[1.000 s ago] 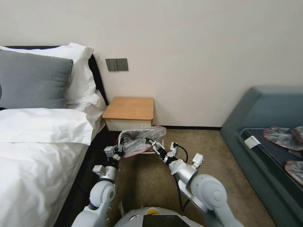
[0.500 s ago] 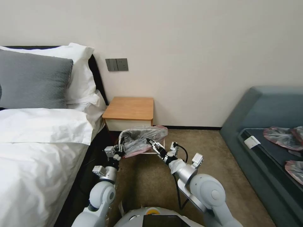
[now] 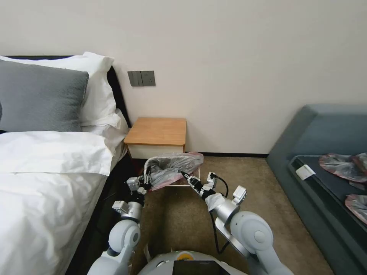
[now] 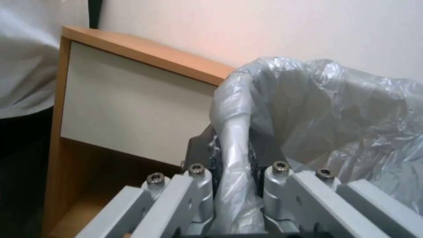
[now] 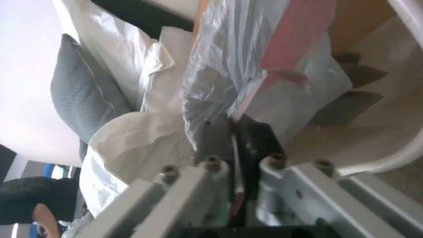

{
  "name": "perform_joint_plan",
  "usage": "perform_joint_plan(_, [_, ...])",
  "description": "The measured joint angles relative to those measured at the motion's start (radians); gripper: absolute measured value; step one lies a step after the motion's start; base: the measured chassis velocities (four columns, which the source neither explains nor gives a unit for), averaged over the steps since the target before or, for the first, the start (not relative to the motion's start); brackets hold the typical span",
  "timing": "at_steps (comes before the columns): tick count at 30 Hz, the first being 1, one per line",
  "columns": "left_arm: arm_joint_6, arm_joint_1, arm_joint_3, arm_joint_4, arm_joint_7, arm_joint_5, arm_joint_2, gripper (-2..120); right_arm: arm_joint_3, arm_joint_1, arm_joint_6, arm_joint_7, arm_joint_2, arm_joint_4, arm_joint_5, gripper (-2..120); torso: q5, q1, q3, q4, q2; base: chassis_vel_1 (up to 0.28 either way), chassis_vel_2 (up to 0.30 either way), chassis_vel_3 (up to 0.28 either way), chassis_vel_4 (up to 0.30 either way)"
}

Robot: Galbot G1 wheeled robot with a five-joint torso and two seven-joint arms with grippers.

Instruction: Pick up the garbage bag from the table and place it over the trash can.

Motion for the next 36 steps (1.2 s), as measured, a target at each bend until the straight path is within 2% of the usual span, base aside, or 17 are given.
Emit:
perform_joint_plan(15, [-0.002, -0.006, -0.002, 0.006, -0.005, 0.001, 0.0, 9, -0.018, -0.051, -0.005, 0.019, -0.01, 0.047, 0.014, 0, -0.0001, 0.0, 0.0, -0.0001, 0.0, 0.0, 0.0, 0.0, 0.0])
perform_joint_plan(23, [-0.002, -0.016, -0.002, 0.006, -0.007, -0.007, 0.001, 9, -0.06, -0.104, -0.02, 0.042, -0.033, 0.075, 0.015, 0, -0.0001, 0.0, 0.0, 0.0, 0.0, 0.0, 0.0, 0.0, 0.0])
perform_joint_plan(36, [-0.002, -0.02, -0.003, -0.003, -0.008, -0.023, 0.002, 9, -0.067, -0.118, -0.031, 0.081, -0.028, 0.029, -0.003, 0, -0.0001, 0.0, 0.0, 0.0, 0.0, 0.0, 0.0, 0.0, 0.0])
